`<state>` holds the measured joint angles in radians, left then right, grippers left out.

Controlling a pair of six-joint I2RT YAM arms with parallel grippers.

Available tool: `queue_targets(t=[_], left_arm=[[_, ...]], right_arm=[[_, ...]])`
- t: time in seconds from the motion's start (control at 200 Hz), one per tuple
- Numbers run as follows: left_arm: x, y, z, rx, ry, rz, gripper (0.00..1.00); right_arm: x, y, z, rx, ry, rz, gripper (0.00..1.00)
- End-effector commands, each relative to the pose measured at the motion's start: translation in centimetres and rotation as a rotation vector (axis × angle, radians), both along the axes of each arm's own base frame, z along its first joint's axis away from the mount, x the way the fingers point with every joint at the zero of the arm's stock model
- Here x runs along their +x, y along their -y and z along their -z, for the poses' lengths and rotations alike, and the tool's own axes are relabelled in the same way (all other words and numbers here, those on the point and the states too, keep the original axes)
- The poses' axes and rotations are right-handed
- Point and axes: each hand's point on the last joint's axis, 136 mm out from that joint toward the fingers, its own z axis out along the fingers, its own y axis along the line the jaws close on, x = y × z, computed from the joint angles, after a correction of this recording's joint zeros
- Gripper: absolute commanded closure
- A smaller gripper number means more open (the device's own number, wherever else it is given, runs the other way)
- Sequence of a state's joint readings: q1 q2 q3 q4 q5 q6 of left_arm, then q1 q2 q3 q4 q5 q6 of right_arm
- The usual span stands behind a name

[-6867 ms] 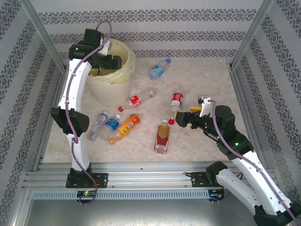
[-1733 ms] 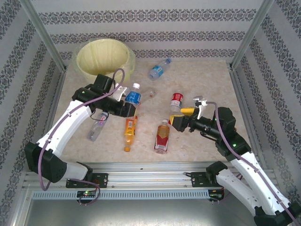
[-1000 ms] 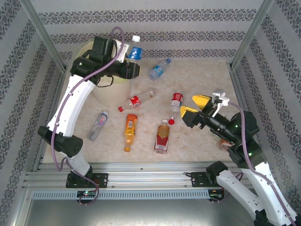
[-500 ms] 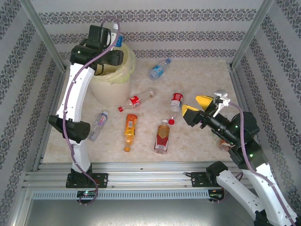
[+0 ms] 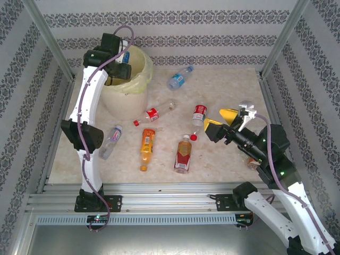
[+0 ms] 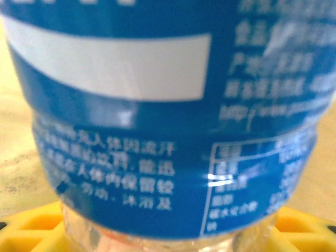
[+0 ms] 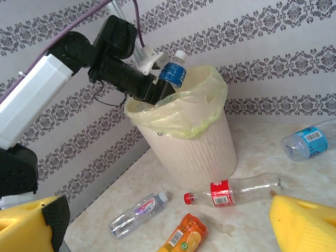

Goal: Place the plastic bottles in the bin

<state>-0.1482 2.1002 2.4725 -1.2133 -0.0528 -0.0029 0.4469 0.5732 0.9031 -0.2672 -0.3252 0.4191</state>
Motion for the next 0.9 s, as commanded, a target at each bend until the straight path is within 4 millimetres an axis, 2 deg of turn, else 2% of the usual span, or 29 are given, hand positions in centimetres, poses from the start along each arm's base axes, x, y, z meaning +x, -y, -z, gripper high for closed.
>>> queue_targets(t=[0.0, 0.19, 0.4, 0.51, 0.664, 0.804, 0.894], left_arm=[[-0.6, -1.7, 1.3, 0.049, -0.06, -0.041, 0.35], [-0.4, -2.7, 2.3, 0.061, -0.087, -0.076, 0.27], [-0.5, -3.3, 1.6, 0.079, -0.07, -0.097, 0.18], [-0.7, -3.1, 0.2, 0.058, -0.034, -0.099, 0.1], [-1.1, -2.1, -2.8, -0.009, 0.049, -0.077, 0.0], [-1.8, -0.6, -5.9, -0.075, 0.129, -0.027, 0.0], [-2.5, 1.1, -7.6, -0.132, 0.166, 0.02, 0.0]], right_arm=[[-0.1, 0.6, -0.9, 0.005, 0.017, 0.027, 0.02], [-0.1, 0.7, -0.7, 0.0, 0.003, 0.033, 0.02], [0.2, 0.7, 0.0, -0.011, -0.026, 0.04, 0.02], [0.4, 0.7, 0.5, -0.016, -0.042, 0.045, 0.02], [0.8, 1.0, 1.5, -0.029, -0.072, 0.069, 0.02], [1.4, 1.6, 3.4, -0.072, -0.136, 0.119, 0.04], [1.9, 2.4, 4.9, -0.108, -0.192, 0.175, 0.04]])
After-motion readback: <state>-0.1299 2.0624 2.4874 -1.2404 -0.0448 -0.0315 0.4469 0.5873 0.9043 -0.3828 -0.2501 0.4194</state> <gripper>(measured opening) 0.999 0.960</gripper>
